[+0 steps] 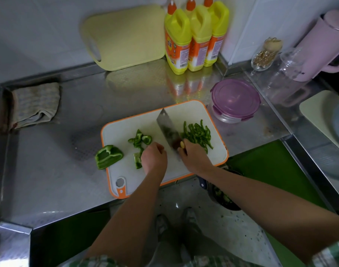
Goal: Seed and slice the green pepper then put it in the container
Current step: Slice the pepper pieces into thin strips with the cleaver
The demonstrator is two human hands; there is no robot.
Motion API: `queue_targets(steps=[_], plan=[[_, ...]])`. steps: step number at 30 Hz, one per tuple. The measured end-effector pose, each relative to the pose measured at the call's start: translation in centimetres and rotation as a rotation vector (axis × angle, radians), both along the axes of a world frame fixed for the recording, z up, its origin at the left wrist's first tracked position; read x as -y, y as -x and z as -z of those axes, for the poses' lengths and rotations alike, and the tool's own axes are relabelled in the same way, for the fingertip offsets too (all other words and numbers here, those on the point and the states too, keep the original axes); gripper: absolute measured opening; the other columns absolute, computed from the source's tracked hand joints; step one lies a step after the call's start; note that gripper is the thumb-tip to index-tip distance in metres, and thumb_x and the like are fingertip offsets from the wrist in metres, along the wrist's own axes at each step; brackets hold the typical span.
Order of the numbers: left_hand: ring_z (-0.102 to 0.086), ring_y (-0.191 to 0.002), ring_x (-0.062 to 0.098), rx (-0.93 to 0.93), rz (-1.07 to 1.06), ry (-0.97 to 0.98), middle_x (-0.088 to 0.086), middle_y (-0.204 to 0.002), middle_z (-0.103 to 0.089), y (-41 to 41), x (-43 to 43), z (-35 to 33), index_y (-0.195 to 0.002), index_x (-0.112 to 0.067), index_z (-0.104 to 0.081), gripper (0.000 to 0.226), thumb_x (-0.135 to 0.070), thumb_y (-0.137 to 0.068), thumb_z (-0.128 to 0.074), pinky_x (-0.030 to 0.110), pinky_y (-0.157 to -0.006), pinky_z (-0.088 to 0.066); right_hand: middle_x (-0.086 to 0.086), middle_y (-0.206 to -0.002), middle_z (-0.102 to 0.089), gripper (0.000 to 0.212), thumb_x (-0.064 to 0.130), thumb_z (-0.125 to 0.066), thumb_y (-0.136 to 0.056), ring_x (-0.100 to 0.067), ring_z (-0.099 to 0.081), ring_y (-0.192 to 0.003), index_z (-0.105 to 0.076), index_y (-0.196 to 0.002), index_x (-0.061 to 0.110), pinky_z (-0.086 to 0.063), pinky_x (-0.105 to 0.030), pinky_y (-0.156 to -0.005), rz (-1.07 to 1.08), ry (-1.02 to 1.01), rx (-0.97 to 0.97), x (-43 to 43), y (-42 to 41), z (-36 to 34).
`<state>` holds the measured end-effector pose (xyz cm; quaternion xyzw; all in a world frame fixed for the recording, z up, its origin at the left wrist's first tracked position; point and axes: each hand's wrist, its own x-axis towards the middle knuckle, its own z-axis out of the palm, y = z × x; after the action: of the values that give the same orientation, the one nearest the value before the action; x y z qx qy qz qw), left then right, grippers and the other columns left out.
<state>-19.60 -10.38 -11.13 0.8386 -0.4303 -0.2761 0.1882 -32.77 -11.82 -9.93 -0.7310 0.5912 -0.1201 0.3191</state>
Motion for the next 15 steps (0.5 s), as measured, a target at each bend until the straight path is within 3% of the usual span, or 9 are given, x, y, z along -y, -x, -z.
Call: queue_targets(steps=[3, 9, 12, 15], plan=[[-0.060, -0.099, 0.025, 0.053, 0.005, 0.033, 0.006, -0.108, -0.066, -0.5, -0.1, 0.0, -0.101, -0.017, -0.070, 0.017, -0.013, -0.090, -0.058, 0.029, -0.074, -0.044, 0.001, -0.066, -0.047, 0.019, 0.022, -0.041, -0.100, -0.019, -0.050, -0.062, -0.045, -0.085, 0.010, -0.034, -0.027, -0.055, -0.029, -0.048, -0.045, -0.2, -0.1, 0.6], [-0.044, -0.107, 0.030, 0.263, -0.049, 0.060, 0.011, -0.117, -0.049, -2.0, -0.7, -0.2, -0.105, -0.015, -0.068, 0.023, -0.010, -0.084, -0.058, 0.037, -0.091, -0.037, -0.002, -0.071, -0.046, 0.017, 0.020, -0.042, -0.100, -0.021, -0.048, -0.069, -0.040, -0.086, 0.011, -0.032, -0.029, -0.060, 0.183, -0.001, -0.072, 0.4, 1.1, 0.5], [-0.041, -0.105, 0.033, 0.316, -0.140, 0.082, 0.015, -0.115, -0.045, -2.4, -1.0, -0.5, -0.107, -0.010, -0.060, 0.025, -0.010, -0.082, -0.058, 0.039, -0.090, -0.033, 0.002, -0.065, -0.044, 0.017, 0.020, -0.042, -0.100, -0.015, -0.045, -0.058, -0.043, -0.086, 0.011, -0.026, -0.022, -0.048, 0.041, 0.004, -0.018, -0.1, 0.0, 0.1], [-0.039, -0.111, 0.035, 0.288, -0.246, -0.013, 0.018, -0.123, -0.040, -2.6, -1.2, -0.8, -0.115, -0.006, -0.048, 0.037, -0.015, -0.082, -0.062, 0.040, -0.095, -0.031, 0.004, -0.063, -0.044, 0.017, 0.023, -0.040, -0.100, -0.009, -0.043, -0.054, -0.048, -0.092, 0.010, -0.024, -0.019, -0.046, -0.070, -0.070, -0.043, -0.6, -0.4, 0.6]])
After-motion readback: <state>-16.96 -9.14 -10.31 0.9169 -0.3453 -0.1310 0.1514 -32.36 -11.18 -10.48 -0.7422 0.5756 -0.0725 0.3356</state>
